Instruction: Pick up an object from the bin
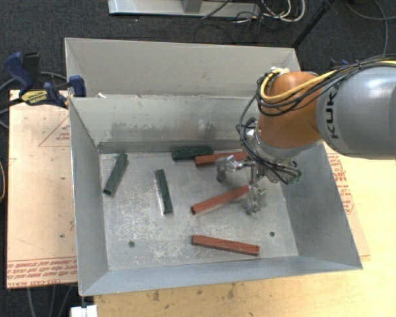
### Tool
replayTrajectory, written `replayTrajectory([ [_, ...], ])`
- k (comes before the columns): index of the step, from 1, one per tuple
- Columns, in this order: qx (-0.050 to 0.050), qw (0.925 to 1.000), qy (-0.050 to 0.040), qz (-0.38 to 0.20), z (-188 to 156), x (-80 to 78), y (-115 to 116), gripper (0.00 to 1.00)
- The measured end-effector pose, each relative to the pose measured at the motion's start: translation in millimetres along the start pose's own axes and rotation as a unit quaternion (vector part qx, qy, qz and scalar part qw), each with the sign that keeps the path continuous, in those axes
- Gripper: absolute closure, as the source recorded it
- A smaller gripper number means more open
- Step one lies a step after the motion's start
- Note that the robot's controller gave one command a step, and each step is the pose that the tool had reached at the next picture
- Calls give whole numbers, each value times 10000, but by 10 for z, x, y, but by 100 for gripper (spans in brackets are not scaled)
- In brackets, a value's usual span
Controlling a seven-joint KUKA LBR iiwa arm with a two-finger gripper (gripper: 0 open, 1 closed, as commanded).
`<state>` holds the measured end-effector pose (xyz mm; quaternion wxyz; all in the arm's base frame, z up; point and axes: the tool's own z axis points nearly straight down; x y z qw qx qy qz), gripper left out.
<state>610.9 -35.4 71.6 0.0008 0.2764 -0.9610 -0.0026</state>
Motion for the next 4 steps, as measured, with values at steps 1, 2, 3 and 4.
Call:
replayTrajectory([
  [1, 23, 10000, -16, 27, -49, 7, -31, 100],
  [2, 63, 9942, -32, -1077, -877, 126, -632, 100],
  [3, 62, 9949, -40, -1010, -1481, 111, -686, 100],
  [4, 32, 9986, -17, -535, -1649, 363, -663, 100],
])
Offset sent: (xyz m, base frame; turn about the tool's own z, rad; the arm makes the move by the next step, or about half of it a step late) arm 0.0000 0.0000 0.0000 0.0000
